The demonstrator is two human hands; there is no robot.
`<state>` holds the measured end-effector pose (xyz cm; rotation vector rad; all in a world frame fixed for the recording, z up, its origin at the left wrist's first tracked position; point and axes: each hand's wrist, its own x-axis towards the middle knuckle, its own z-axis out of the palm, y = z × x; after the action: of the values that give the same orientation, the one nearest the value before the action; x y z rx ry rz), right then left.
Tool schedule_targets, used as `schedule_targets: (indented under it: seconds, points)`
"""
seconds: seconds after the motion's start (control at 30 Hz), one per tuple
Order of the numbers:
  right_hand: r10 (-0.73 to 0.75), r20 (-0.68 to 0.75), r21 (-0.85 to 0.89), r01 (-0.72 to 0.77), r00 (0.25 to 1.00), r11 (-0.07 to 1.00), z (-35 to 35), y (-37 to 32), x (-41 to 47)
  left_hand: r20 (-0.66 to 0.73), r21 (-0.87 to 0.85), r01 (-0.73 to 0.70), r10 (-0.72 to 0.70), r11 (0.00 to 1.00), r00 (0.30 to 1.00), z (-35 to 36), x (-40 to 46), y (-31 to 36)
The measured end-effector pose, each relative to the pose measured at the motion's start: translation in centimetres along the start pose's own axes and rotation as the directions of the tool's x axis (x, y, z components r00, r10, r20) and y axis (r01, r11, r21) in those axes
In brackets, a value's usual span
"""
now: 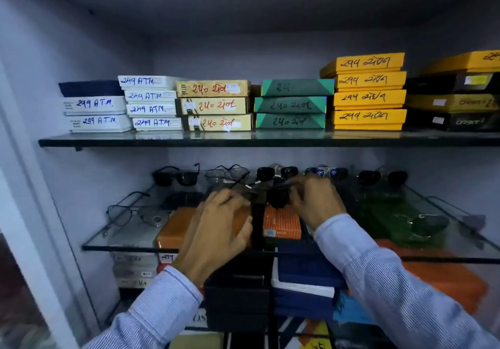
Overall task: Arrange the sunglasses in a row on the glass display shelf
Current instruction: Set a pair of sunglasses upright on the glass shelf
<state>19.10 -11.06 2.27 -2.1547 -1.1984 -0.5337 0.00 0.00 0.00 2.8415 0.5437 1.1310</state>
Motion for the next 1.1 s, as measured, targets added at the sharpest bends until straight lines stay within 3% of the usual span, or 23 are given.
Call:
schedule_targets:
  seconds: [0.1,0.27,0.47,0.67,0.87,1.1]
  points:
    - [0.044,-0.024,-0.040,-0.045,0.999,0.998,1.0,-0.2,3.0,0.061,-0.083,0.061,-0.056,0.995,0.997,0.9,1.4,-0.9]
    - [0.177,0.140,-0.132,-0.159,0.974,0.978,1.7,-1.2,5.9,0.120,-0.132,0.108,-0.092,0.985,0.989,1.9,3.8,-1.1]
    - [0.171,0.165,-0.138,-0.150,0.971,0.979,2.5,-1.0,6.9,0.137,-0.169,0.130,-0.107,0.977,0.985,3.2,5.1,-1.3]
    - [0.117,0.024,-0.030,-0.116,0.993,0.993,1.3,0.5,5.6,0.070,-0.206,0.134,-0.122,0.969,0.990,3.4,6.0,-1.0]
    - [-0.025,-0.092,0.043,0.029,0.995,0.999,-0.7,3.1,1.7,-0.032,-0.212,0.115,-0.125,0.970,0.992,4.0,7.2,0.8]
    - [-0.108,-0.214,0.103,0.132,0.971,0.986,-4.5,4.9,-1.7,-0.023,-0.225,0.057,-0.063,0.973,0.998,3.7,7.9,3.5]
